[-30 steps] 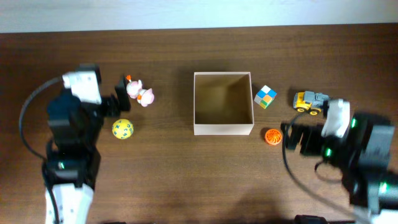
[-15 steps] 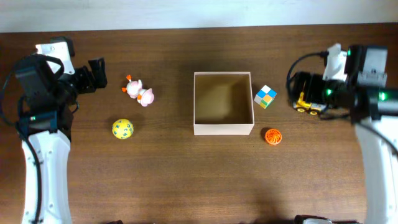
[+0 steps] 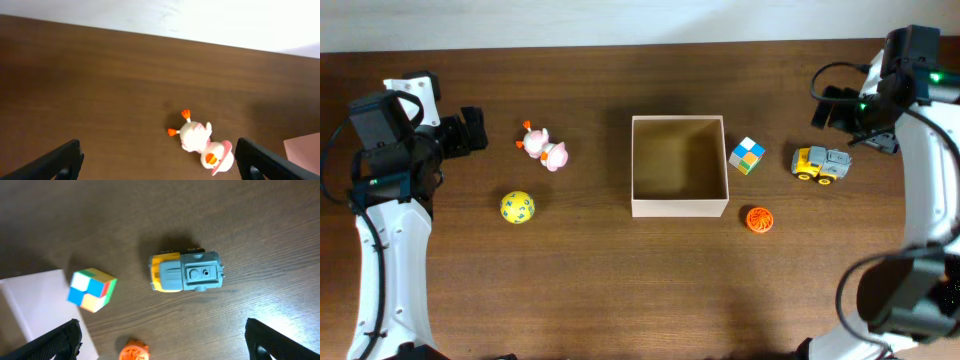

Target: Pack container

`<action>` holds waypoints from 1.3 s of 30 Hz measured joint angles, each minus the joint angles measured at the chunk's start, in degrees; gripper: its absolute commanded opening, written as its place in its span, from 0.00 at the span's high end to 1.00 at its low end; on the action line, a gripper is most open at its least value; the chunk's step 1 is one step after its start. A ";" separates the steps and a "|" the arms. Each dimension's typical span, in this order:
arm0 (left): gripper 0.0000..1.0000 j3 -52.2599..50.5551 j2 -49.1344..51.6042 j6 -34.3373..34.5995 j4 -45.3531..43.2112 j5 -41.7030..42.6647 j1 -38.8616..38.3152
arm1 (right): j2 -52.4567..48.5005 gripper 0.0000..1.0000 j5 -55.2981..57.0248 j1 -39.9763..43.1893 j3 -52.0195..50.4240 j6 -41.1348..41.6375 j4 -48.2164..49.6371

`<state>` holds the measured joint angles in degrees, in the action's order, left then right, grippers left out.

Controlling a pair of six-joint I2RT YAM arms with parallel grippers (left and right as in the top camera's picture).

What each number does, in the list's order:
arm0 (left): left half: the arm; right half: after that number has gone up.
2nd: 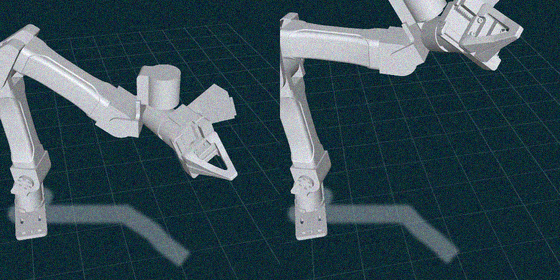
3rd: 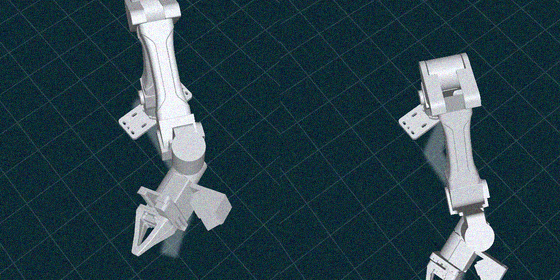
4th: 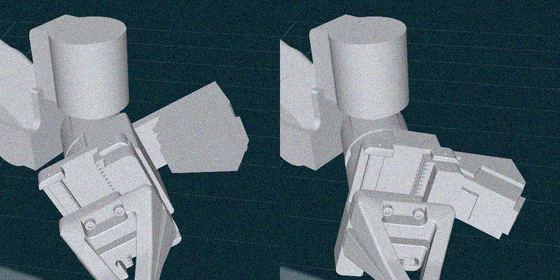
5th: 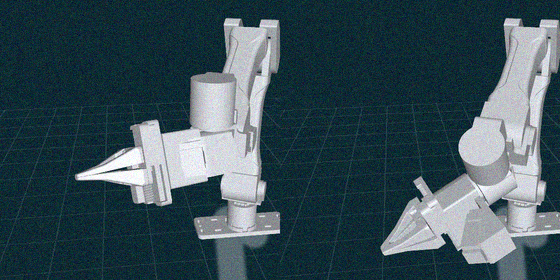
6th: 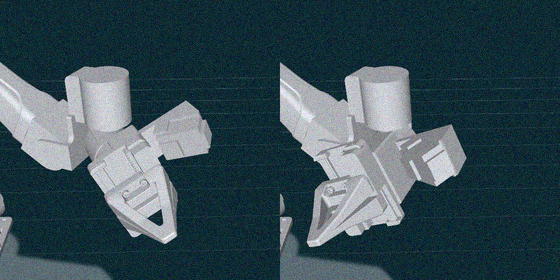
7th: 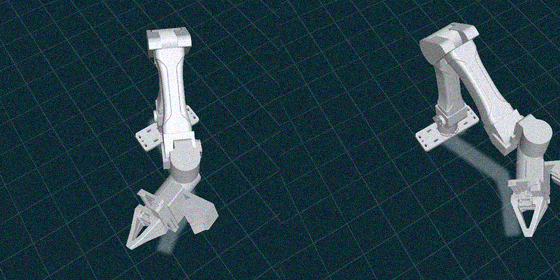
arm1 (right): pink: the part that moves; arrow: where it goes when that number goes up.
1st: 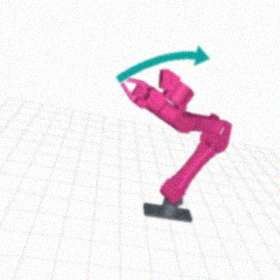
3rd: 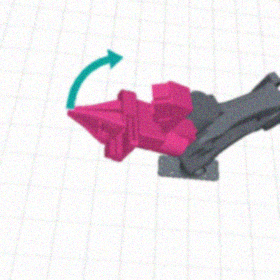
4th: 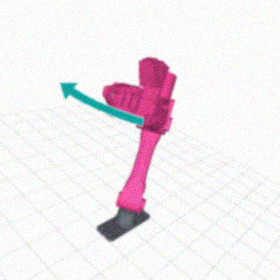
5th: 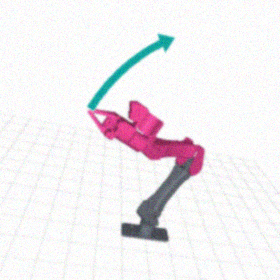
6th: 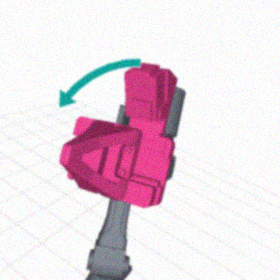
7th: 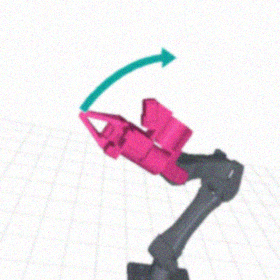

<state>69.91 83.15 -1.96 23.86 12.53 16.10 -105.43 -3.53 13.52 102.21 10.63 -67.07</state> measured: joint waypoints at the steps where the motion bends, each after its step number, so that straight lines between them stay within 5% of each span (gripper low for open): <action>1: 0.01 0.07 0.00 -0.02 0.66 -0.24 0.00 | -1.01 0.01 0.15 0.13 0.00 -0.20 0.24; 7: 0.01 0.07 0.00 -0.22 3.54 -0.94 0.00 | -3.89 0.01 1.27 0.15 0.00 -9.01 5.11; 20: 0.01 0.07 0.00 -0.20 4.09 -1.01 0.00 | -4.37 0.02 2.71 0.17 0.00 -44.76 10.97; 39: 0.01 0.07 0.00 -0.22 4.15 -1.01 0.00 | -14.43 0.00 2.67 1.16 -0.15 -57.16 3.41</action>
<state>69.97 83.15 -2.17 28.01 11.53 16.10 -119.85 -0.86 14.68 102.06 -46.52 -63.66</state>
